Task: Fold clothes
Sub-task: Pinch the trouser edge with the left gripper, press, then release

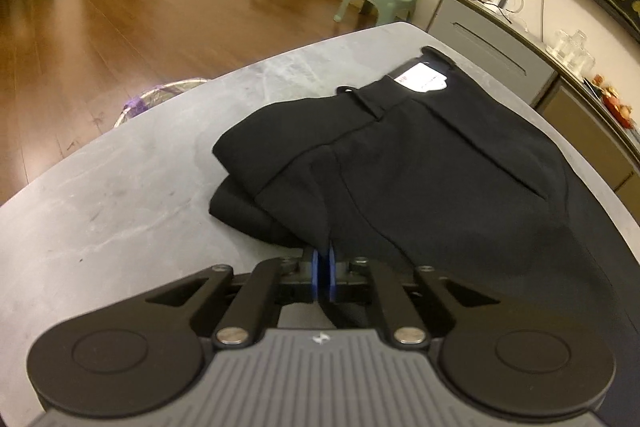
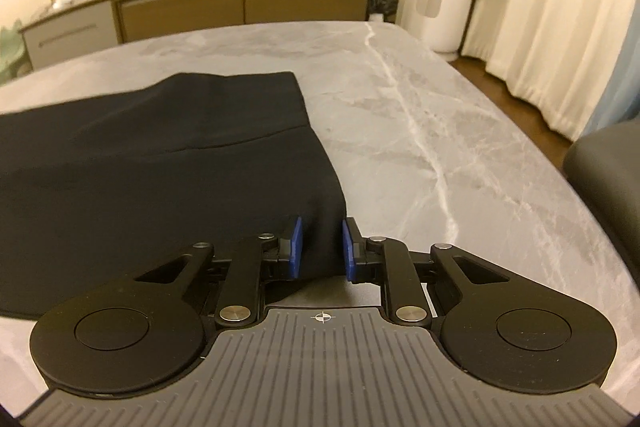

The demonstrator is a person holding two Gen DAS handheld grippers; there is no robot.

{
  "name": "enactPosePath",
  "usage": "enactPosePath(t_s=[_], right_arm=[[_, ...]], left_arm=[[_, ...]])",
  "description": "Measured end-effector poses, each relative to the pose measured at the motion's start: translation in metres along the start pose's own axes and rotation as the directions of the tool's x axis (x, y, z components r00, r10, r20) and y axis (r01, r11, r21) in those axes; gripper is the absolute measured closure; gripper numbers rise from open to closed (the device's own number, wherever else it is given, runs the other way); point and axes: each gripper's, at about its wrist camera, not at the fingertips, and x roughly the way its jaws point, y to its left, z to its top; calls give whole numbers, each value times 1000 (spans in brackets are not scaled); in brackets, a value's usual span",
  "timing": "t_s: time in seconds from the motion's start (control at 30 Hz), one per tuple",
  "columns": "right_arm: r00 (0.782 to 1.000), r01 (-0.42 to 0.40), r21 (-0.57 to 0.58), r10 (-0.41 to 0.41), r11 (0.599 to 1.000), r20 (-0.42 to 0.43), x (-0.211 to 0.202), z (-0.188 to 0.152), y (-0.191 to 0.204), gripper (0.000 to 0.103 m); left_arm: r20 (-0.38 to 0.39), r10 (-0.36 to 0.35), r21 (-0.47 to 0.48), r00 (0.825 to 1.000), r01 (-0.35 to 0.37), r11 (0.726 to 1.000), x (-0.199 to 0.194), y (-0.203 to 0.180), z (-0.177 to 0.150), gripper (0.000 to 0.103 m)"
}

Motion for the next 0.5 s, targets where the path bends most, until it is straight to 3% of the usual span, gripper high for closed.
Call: enactPosePath(t_s=[0.07, 0.1, 0.2, 0.33, 0.43, 0.5], right_arm=[[1000, 8, -17, -8, 1000, 5, -5, 1, 4, 53], [1000, -13, -21, 13, 1000, 19, -10, 1, 7, 53], [995, -77, -34, 79, 996, 59, -24, 2, 17, 45], [982, -157, -68, 163, 985, 94, -37, 2, 31, 43], [987, -152, -134, 157, 979, 27, -18, -4, 37, 43], [990, -143, -65, 144, 988, 12, -15, -6, 17, 32]], left_arm=[[114, 10, 5, 993, -11, 1000, -28, 1, -3, 91], [170, 15, 7, 985, -17, 1000, -41, 1, -4, 92], [272, -79, 100, 959, 53, 994, -62, -13, -4, 89], [145, -158, 227, 977, 123, 966, -23, -50, 5, 86], [24, -33, 225, 999, 26, 974, 19, -51, 3, 90], [54, 12, 218, 998, -24, 976, 22, -45, 3, 92]])
